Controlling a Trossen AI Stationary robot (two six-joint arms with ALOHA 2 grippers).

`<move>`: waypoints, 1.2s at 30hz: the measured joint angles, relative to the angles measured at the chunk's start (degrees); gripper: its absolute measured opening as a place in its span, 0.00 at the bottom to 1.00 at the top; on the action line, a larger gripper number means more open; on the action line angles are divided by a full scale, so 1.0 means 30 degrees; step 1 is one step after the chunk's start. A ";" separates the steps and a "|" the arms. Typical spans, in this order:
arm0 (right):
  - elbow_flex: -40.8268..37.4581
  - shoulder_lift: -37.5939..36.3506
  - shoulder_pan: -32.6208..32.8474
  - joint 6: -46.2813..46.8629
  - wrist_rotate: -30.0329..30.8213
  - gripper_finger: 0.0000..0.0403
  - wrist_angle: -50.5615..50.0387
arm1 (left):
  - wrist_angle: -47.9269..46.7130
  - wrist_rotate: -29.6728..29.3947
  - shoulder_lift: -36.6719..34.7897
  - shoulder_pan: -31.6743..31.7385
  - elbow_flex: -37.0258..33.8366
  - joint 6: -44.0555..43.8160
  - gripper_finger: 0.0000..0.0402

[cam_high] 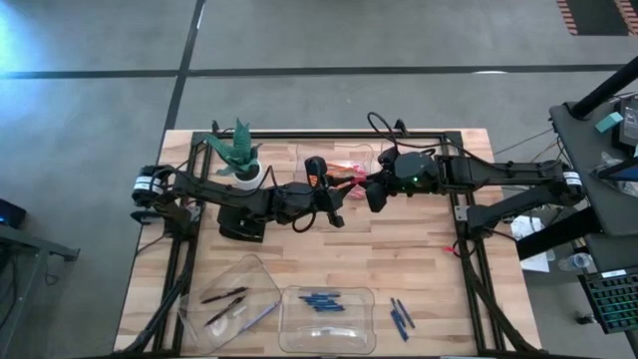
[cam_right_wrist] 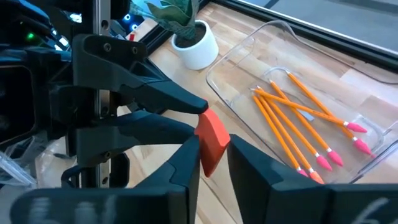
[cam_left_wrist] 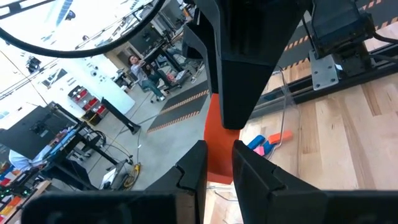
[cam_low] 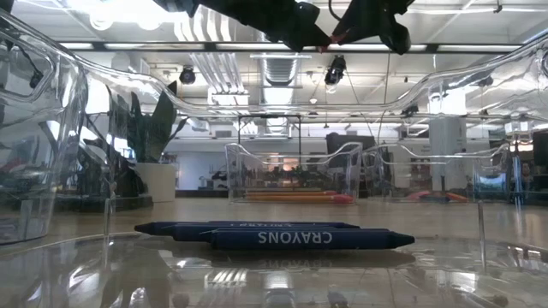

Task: Sort crayons/erasers/pens/pencils in bins
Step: Put the orange eraser into the top right transparent bin

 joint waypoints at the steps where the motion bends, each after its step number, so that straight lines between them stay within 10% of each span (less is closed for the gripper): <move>1: 0.0000 0.0000 0.0000 -0.0163 0.0000 0.17 0.0000 | -0.0001 0.0007 0.0000 0.0000 0.0000 -0.0006 0.12; 11: -0.0015 -0.0011 0.0015 -0.1363 -0.0058 0.04 0.0062 | -0.0029 0.0342 0.0000 0.0000 -0.0080 -0.0109 0.14; 21: -0.0015 -0.0279 -0.1094 -0.2423 0.0093 0.04 -0.0882 | -0.0217 0.0571 0.0000 -0.0022 -0.0080 -0.1781 0.41; 36: -0.0320 -0.0510 -0.5087 -0.2359 0.4700 0.03 -1.4092 | -0.5353 0.1146 0.0007 -0.0068 -0.0535 -1.3515 0.49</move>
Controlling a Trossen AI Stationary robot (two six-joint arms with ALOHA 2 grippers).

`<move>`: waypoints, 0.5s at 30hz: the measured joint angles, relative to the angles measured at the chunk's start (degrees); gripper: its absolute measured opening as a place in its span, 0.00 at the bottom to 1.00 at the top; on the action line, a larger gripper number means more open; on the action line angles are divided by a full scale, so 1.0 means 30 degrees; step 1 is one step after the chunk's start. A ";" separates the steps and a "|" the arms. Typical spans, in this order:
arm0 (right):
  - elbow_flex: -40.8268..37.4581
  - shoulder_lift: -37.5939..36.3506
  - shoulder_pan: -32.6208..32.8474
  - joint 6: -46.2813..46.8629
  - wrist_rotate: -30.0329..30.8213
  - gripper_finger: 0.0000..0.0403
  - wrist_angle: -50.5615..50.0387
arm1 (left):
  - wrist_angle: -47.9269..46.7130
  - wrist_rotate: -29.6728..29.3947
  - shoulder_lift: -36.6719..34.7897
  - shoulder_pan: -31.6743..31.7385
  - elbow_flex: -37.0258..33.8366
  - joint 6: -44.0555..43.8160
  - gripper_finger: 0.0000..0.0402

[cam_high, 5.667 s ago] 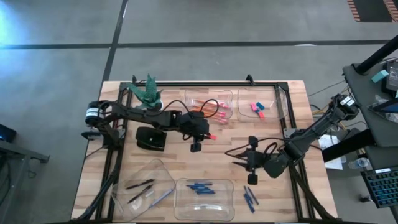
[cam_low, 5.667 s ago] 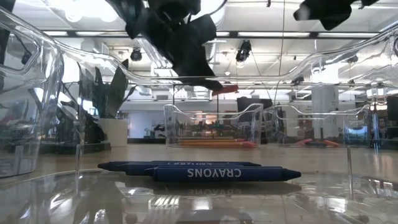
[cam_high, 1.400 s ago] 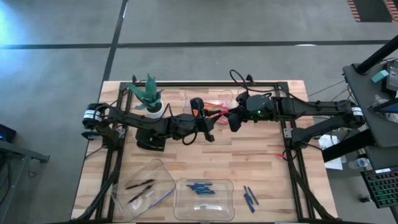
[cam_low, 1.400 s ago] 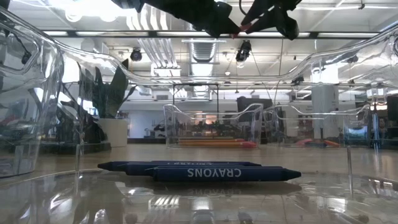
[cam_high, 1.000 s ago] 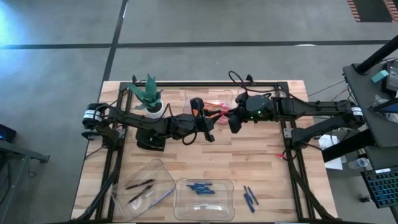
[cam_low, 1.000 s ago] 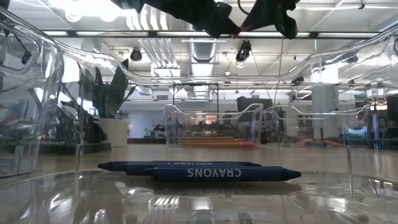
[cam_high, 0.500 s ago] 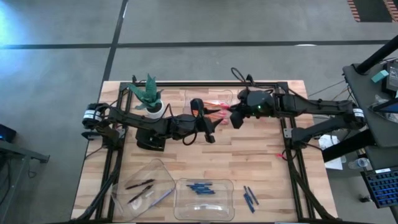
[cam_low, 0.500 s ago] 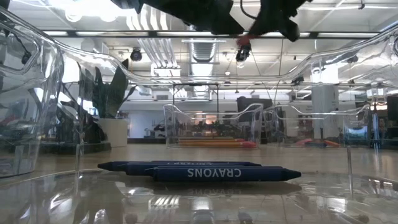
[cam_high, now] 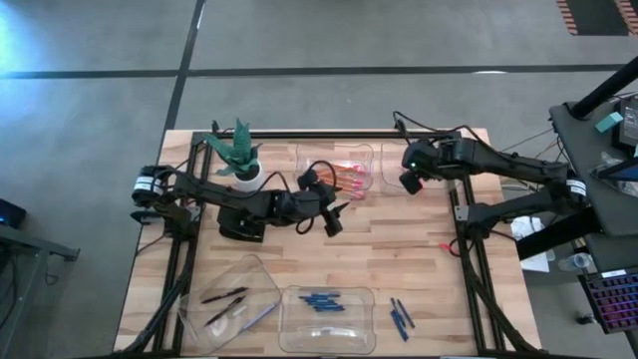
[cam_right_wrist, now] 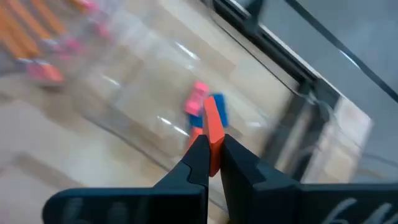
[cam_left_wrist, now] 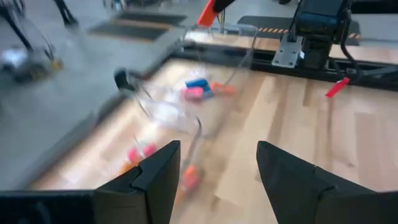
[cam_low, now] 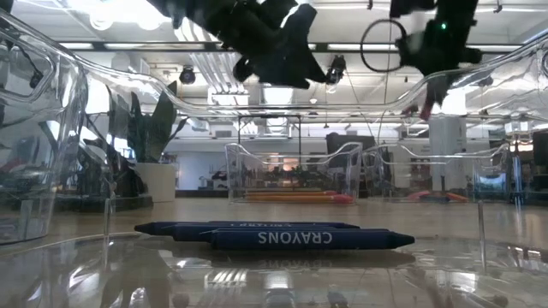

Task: Sort crayons/erasers/pens/pencils in bins
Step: Put the orange eraser into the top right transparent bin

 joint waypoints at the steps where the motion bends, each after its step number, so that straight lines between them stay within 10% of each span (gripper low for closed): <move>1: -0.0275 -0.0015 -0.0148 0.0184 0.0062 0.03 -0.0118 | -0.0037 0.0133 0.0000 -0.0057 -0.0153 -0.0782 0.49; 15: -0.4708 0.0189 -0.2624 -0.0417 -0.0535 0.03 0.2844 | 0.1901 0.0369 0.0007 -0.2493 -0.1199 -0.3116 0.49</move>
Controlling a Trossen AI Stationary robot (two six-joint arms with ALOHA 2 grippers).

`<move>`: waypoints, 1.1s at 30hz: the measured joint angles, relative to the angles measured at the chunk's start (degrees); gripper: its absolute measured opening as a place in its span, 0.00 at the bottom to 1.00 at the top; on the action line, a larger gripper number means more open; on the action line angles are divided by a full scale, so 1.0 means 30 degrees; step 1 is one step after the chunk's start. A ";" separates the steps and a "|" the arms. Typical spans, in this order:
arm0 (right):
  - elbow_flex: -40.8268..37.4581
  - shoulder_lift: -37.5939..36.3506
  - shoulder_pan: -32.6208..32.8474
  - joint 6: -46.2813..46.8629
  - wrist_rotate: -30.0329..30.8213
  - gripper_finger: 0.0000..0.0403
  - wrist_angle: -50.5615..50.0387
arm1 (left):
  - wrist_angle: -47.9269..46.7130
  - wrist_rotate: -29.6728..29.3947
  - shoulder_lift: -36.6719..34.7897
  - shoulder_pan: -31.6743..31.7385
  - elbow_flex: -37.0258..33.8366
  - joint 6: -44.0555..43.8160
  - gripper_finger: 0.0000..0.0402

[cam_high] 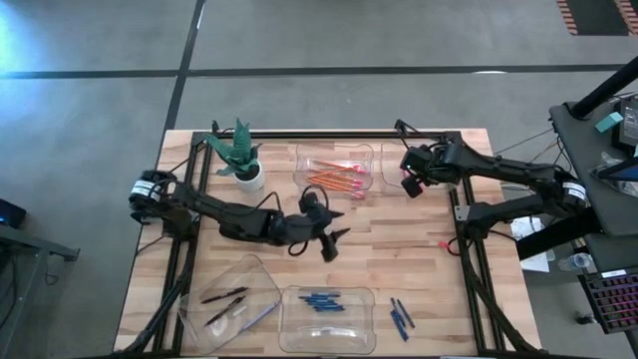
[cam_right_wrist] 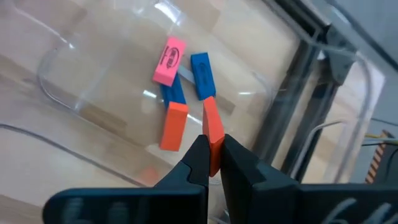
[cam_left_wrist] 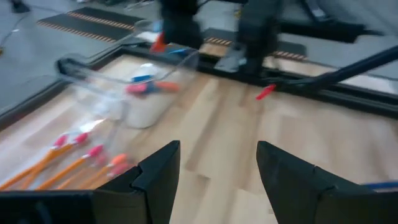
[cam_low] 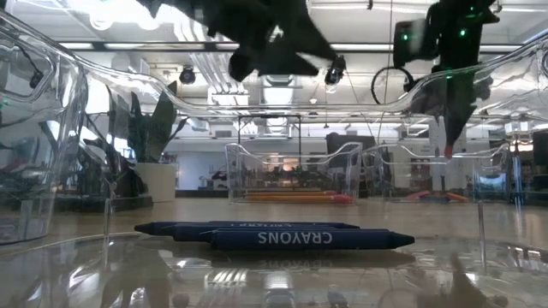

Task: Sort crayons/erasers/pens/pencils in bins
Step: Put the orange eraser into the top right transparent bin

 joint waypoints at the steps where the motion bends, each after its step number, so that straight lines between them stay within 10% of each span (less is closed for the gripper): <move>1: -0.0245 0.0000 -0.0194 -0.0078 -0.0183 0.03 0.0204 | 0.0225 0.0000 0.0000 -0.0272 0.0000 0.0033 0.49; 33: -0.1893 0.4706 -0.4240 -0.0677 -0.2107 0.10 0.6203 | 0.2252 -0.0036 -0.0765 -0.2148 0.0044 0.4070 0.49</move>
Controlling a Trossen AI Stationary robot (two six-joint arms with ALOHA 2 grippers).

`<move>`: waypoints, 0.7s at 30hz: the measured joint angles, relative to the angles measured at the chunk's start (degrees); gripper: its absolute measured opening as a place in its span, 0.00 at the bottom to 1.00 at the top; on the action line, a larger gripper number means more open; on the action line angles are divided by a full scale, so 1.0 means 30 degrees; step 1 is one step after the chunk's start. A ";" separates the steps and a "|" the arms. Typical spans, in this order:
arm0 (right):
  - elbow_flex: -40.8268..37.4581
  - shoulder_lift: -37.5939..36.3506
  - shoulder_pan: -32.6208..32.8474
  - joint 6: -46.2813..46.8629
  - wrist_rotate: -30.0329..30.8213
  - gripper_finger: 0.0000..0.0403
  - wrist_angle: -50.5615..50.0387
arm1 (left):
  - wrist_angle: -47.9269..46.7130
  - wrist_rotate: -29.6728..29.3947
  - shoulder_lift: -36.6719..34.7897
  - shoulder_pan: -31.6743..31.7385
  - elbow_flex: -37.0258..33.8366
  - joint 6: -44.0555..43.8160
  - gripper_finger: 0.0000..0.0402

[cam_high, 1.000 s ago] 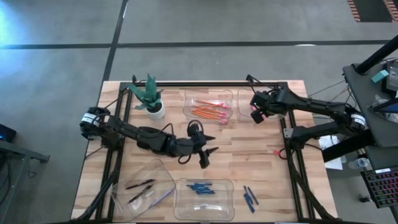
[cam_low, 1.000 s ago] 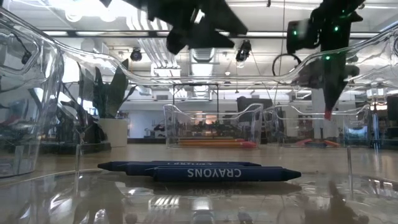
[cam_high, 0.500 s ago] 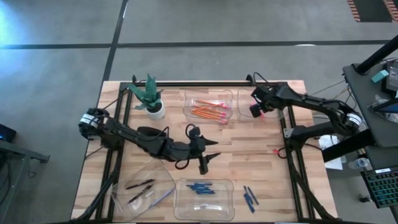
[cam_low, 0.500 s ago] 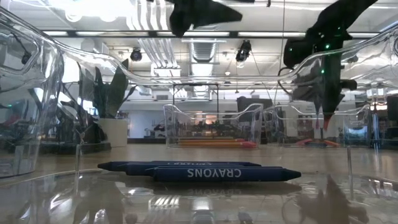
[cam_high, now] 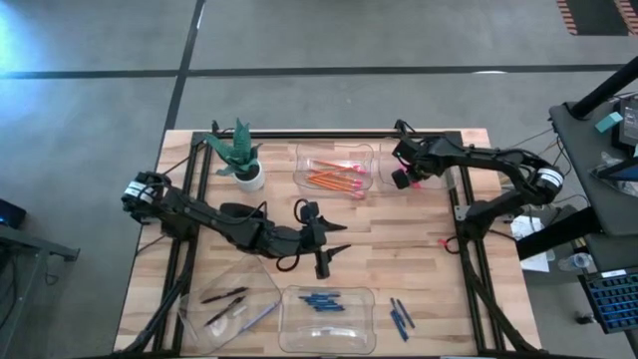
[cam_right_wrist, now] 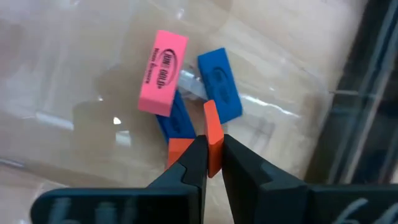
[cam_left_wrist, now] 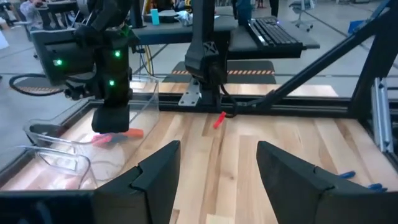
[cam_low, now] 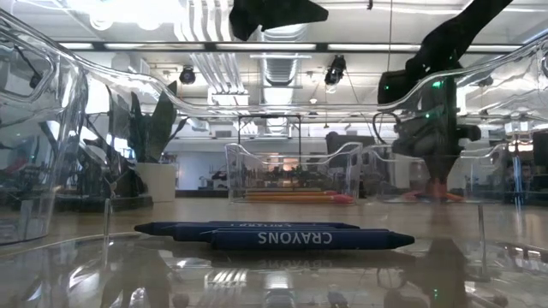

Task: Sort crayons/erasers/pens/pencils in bins
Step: Put the orange eraser into the top right transparent bin, then put the blue crayon into the bottom right transparent bin

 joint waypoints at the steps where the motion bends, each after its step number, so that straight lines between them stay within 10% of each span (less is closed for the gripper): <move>1: 0.0000 0.0041 -0.0022 0.0127 0.0001 0.11 0.0191 | -0.0005 0.0000 0.0000 0.0002 -0.0003 0.0233 0.49; 21: 0.3789 -0.3688 0.0302 0.0742 -0.0400 0.34 -0.2644 | -0.0665 -0.0016 0.0000 0.0738 -0.0299 0.2514 0.49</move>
